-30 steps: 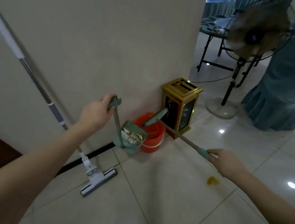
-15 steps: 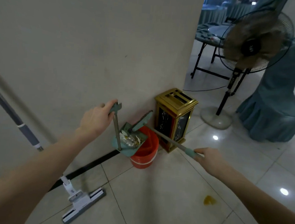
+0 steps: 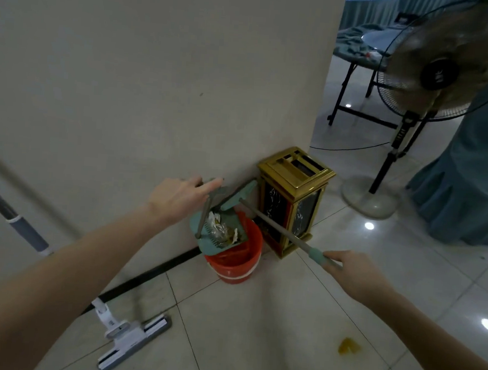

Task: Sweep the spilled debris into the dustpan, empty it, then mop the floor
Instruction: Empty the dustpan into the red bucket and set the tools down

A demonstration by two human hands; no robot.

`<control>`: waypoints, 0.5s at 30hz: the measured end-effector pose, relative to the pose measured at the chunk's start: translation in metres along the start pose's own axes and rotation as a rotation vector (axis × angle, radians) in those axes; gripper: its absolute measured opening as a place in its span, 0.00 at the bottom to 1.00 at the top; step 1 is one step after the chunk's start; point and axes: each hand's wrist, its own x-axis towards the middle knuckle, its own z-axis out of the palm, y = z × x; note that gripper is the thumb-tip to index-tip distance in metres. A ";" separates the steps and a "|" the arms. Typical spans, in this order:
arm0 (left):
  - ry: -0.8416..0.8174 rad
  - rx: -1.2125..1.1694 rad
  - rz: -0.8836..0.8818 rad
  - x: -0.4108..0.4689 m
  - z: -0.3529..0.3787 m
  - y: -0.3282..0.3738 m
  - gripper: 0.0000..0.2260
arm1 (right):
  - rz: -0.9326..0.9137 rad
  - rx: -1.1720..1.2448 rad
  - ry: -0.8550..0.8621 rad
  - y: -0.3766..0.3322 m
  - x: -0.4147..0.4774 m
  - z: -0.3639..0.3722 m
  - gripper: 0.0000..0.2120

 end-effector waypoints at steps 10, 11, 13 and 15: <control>-0.207 0.090 0.107 0.034 -0.006 0.005 0.15 | -0.054 -0.026 -0.047 0.052 0.012 -0.012 0.17; -0.210 0.111 0.093 0.032 -0.005 0.005 0.18 | -0.057 -0.027 -0.055 0.054 0.011 -0.012 0.17; -0.131 0.161 -0.008 0.038 -0.014 0.005 0.23 | -0.057 -0.020 -0.065 0.056 0.007 -0.011 0.17; -0.143 0.181 0.038 0.044 -0.017 0.013 0.27 | -0.064 -0.008 -0.067 0.054 0.004 -0.009 0.17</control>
